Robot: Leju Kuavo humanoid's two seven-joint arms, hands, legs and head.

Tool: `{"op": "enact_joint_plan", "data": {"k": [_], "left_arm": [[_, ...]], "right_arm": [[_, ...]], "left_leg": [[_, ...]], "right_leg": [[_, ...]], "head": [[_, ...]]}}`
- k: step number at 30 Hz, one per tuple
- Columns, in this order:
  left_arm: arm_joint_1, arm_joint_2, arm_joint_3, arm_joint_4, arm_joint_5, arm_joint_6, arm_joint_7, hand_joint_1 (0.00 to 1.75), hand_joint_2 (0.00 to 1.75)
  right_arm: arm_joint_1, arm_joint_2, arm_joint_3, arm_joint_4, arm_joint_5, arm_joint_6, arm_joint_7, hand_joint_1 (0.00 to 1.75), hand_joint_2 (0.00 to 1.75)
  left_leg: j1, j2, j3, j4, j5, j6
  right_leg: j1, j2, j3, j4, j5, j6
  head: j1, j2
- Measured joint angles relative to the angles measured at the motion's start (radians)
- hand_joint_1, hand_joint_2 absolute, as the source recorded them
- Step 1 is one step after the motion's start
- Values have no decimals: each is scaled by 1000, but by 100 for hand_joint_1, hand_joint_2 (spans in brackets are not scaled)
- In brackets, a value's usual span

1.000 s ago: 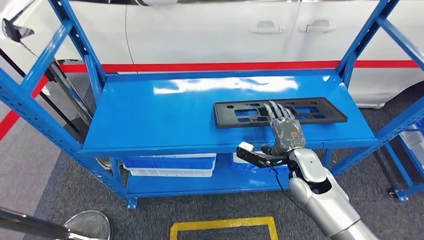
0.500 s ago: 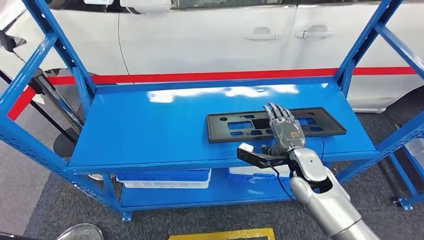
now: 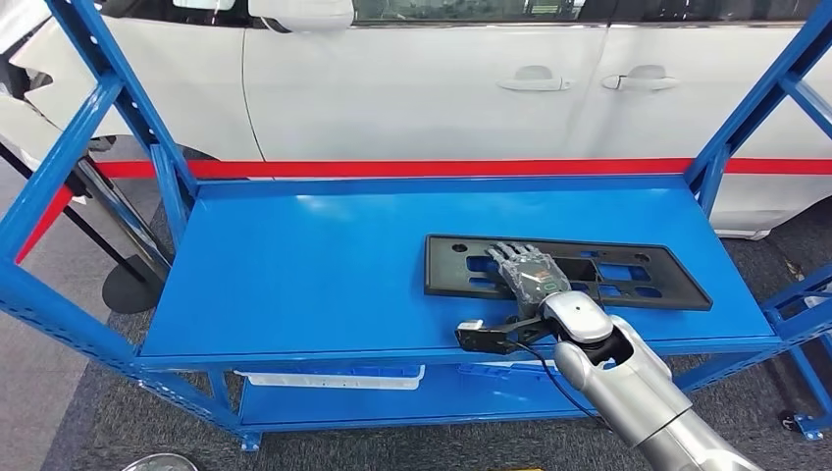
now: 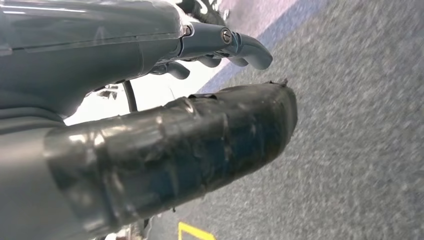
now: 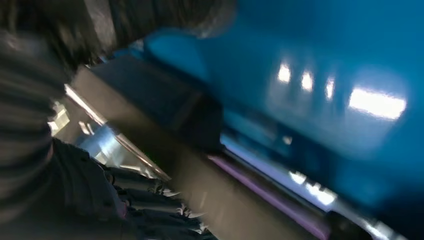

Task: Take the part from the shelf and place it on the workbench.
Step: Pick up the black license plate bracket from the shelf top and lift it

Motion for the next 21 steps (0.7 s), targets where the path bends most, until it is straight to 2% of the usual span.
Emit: {"op": "enact_joint_plan", "data": {"k": [1,2,5,6,8,12,13,16,17,21], "left_arm": [[-1,1,0,0,-3,-1,-2,0,0],[-2,3,0,0,-6,-2,-3,0,0],[-8,7,0,0,-12,-3,-4,0,0],[-11,9,0,0,-14,-3,-5,0,0],[-14,13,0,0,-17,-3,-7,0,0],[-16,17,0,0,-17,-3,-7,0,0],[-15,17,0,0,-17,-3,-6,0,0],[-14,16,1,0,-11,1,-8,0,0],[-14,15,3,0,-9,3,-9,0,0],[-13,9,16,0,-7,15,-12,0,0]], "right_arm": [[-19,-6,21,23,6,21,-10,0,175],[-38,-11,43,43,12,36,-18,0,175],[-75,-25,94,87,18,68,-34,0,175],[-86,-30,109,96,18,81,-38,0,175],[-105,-37,136,108,16,108,-42,0,175],[-123,-50,169,119,16,119,-31,3,175],[-125,-52,175,120,16,115,-25,39,175],[-125,-56,183,123,27,66,39,166,175],[-122,-55,184,122,36,41,75,175,175],[-91,-41,165,106,83,-30,180,175,175]], "left_leg": [[2,1,4,1,-1,-5],[2,2,9,1,-4,-9],[7,8,36,-11,-20,-10],[9,9,44,-16,-23,-10],[9,9,52,-20,-26,-14],[9,10,60,-24,-29,-17],[9,10,60,-24,-29,-17],[9,10,60,-24,-28,-17],[9,9,60,-24,-28,-17],[9,10,58,-24,-27,-16]], "right_leg": [[5,0,6,-19,6,-9],[7,1,16,-30,5,-8],[9,5,48,-44,5,13],[10,6,53,-44,0,15],[11,6,61,-43,-6,10],[11,6,68,-43,-11,7],[11,6,68,-43,-11,7],[11,6,69,-42,-10,7],[10,5,69,-41,-10,7],[8,5,68,-41,-10,7]], "head": [[0,0],[1,0],[2,0],[2,0],[2,0],[2,0],[2,0],[2,0],[2,0],[2,0]]}}
